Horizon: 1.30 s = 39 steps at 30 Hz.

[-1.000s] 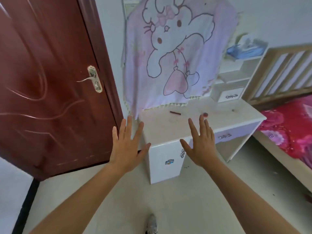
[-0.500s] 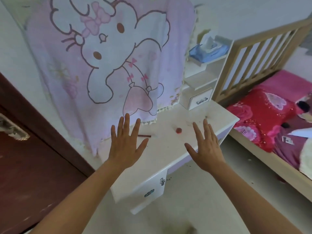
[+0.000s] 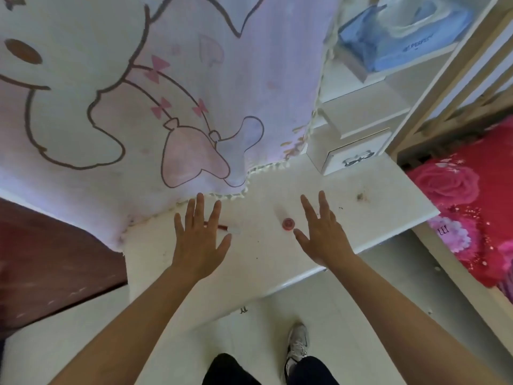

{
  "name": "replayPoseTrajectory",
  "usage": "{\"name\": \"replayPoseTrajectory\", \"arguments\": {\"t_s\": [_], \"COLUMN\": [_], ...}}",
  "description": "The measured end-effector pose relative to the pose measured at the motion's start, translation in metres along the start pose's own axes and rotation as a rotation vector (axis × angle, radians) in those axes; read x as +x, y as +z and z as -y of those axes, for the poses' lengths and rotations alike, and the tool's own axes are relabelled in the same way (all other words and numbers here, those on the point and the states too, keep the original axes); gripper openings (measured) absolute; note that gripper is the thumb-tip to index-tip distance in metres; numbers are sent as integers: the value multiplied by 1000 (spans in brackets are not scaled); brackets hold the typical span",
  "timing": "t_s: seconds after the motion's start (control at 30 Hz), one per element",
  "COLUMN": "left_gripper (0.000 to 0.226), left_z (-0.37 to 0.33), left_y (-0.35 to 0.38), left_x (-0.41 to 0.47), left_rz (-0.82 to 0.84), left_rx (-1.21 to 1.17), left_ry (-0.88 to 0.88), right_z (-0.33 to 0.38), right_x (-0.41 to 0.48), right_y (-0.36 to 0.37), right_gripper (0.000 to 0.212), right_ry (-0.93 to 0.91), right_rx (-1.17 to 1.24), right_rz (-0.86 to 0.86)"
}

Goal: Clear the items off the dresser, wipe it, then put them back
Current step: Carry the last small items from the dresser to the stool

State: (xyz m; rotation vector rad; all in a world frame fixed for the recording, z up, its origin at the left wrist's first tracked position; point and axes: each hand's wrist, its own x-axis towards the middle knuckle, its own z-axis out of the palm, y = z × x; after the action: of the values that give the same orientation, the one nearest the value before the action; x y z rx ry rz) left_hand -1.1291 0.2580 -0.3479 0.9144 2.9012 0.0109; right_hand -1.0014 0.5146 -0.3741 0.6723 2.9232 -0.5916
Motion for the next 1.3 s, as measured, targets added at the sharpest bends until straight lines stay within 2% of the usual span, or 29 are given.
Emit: {"name": "replayPoseTrajectory", "arguments": {"t_s": [0.2,0.43,0.53,0.63,0.73,0.87,1.0,1.1,1.3], "left_gripper": [74,61,47,50,55,58,57,56,55], "left_z": [1,10,14,19,22,30,42,52,66], "left_y": [55,122,133,128,116,97,59,14,-71], "left_x": [33,63,61,58,55,52,42,32,-27], "left_rz": [117,257,184,87,63,-26,-111,-217,-459], "left_rx": [53,139,66,13,10,-7,0,20,25], "left_ry": [29,179,224,287,295,237,180,126,-96], "right_z": [-9,-6,-2,4,9,22,50,76,141], "right_x": [30,27,25,34,46,53,54,57,44], "right_y": [57,124,127,119,113,108,77,35,-31], "right_gripper": [74,63,46,26,17,10,9,12,45], "right_ry": [-17,4,18,18,34,-35,-46,-156,-474], "right_rx": [-91,-192,-149,-155,-111,-168,-66,-44,-14], "right_rz": [67,216,100,38,91,159,42,-70,-245]}}
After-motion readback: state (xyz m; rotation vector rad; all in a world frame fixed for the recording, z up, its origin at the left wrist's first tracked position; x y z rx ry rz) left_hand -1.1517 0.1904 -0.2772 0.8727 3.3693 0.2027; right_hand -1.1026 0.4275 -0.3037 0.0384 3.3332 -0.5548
